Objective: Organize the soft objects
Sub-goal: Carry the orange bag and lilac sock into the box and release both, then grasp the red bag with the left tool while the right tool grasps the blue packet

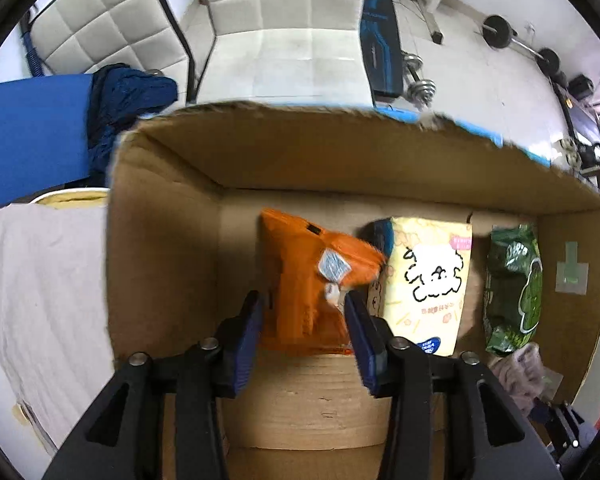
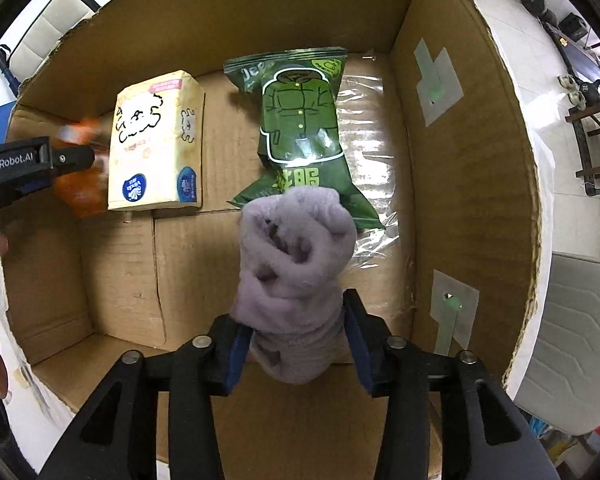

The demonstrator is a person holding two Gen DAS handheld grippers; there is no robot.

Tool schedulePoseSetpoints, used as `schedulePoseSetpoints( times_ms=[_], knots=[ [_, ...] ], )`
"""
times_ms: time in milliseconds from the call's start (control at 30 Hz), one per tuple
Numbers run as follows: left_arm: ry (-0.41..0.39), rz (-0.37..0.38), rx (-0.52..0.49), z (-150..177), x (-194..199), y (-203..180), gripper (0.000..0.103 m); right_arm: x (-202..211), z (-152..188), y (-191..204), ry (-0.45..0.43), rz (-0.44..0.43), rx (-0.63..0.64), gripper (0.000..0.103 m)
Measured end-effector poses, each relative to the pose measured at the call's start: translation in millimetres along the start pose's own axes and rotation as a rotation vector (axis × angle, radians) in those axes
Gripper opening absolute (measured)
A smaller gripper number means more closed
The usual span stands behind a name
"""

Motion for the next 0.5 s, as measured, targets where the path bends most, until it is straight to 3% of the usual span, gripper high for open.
schedulePoseSetpoints(
  times_ms=[67,233,367,433,500],
  knots=[
    [-0.014,0.015,0.021,-0.5,7.7,3.5,0.046,8.0,-4.1,1.8,-0.015,-0.002,-0.001,0.067],
    [-0.049,0.033,0.023,8.1,30.0,6.9,0.048,22.5,-4.8,5.8,-0.034,-0.005,0.002,0.072],
    [-0.096,0.072,0.022,24.6,55.4,6.3,0.068,38.6,1.5,12.8,-0.063,-0.024,0.016,0.096],
    [-0.131,0.082,0.024,34.4,69.5,6.5,0.081,45.3,7.7,16.0,-0.083,-0.022,0.032,0.103],
    [-0.152,0.085,0.014,46.1,80.9,4.8,0.095,50.6,14.2,16.2,-0.097,-0.01,0.039,0.103]
  ],
)
Point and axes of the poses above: each gripper's, at about its wrist camera, not at the fingertips, and x roughly against the way its jaws point, y to its left, z to its underside, the point moved 7 cm from there along -x, roughly the way its jaws point, and after that the axes turned 5 degrees about y, right-handed, at the moved point
